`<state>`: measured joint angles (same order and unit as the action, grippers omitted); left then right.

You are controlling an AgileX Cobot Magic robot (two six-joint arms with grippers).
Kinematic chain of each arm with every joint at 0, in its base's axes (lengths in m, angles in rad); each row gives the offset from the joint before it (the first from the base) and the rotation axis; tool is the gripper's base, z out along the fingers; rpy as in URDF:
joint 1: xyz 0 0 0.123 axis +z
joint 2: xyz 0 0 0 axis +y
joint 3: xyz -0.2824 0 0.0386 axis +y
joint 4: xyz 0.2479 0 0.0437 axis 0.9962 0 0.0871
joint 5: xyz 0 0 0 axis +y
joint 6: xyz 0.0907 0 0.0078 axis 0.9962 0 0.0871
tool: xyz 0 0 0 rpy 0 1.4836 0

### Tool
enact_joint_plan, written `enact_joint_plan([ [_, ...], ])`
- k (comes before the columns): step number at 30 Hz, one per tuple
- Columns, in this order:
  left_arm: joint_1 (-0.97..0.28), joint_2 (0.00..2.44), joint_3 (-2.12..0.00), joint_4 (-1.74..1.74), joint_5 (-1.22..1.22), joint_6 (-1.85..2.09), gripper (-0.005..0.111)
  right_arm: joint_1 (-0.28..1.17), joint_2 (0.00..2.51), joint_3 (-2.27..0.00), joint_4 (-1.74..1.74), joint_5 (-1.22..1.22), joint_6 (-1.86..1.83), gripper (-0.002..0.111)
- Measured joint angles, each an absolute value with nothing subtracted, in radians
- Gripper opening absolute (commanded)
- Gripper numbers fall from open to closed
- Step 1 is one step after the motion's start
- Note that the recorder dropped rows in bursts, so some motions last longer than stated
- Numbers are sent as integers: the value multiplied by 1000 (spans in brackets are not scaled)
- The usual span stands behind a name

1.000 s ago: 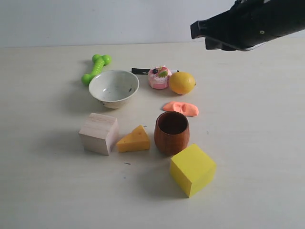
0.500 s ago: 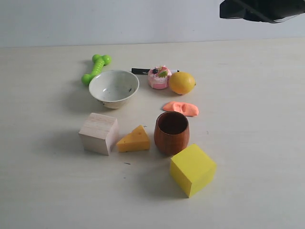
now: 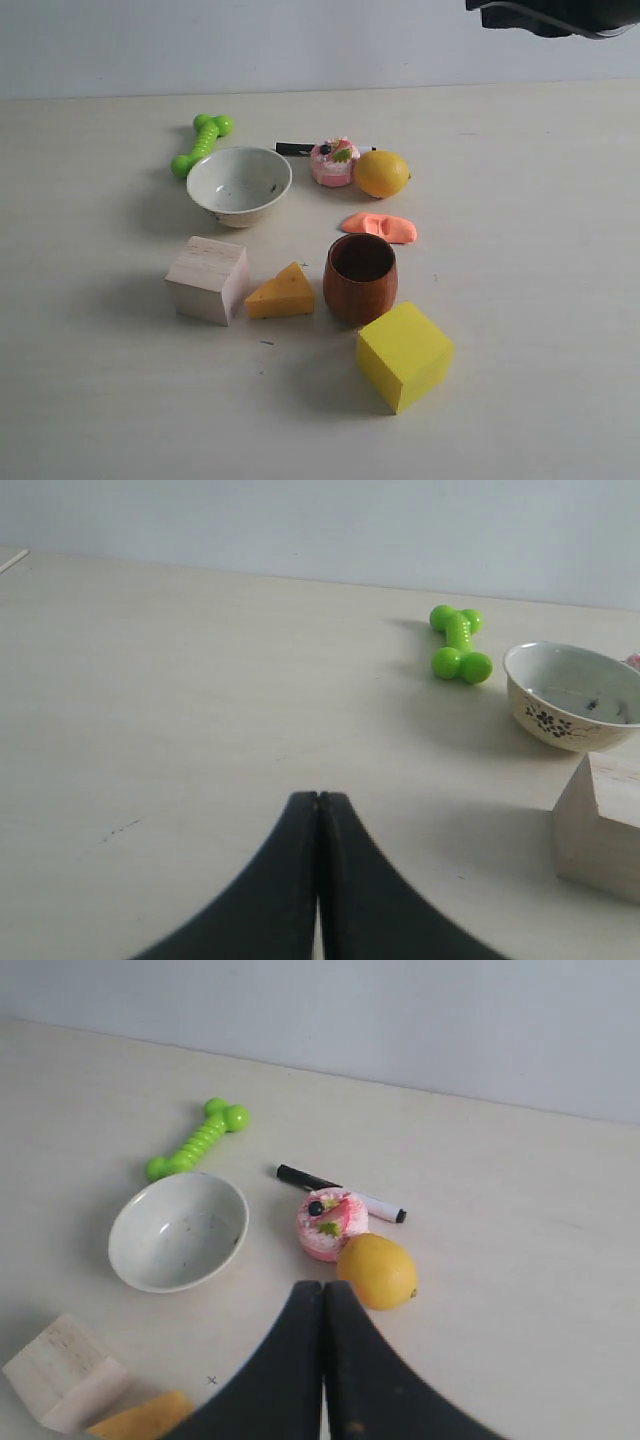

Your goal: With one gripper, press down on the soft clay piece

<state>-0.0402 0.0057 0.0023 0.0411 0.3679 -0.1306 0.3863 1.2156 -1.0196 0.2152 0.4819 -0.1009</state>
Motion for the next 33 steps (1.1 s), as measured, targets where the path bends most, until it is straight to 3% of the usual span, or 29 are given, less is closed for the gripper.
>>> enact_joint_plan([
  [12, -40, 6, 2, 41, 368, -131, 0, 187, 973, -935, 191, 482, -101, 0],
  [24, -40, 6, 2, 41, 368, -131, 0, -117, 527, -553, 184, 472, -101, 0],
  [33, -40, 6, 2, 41, 368, -131, 0, -124, 280, -347, 152, 406, -102, 0],
])
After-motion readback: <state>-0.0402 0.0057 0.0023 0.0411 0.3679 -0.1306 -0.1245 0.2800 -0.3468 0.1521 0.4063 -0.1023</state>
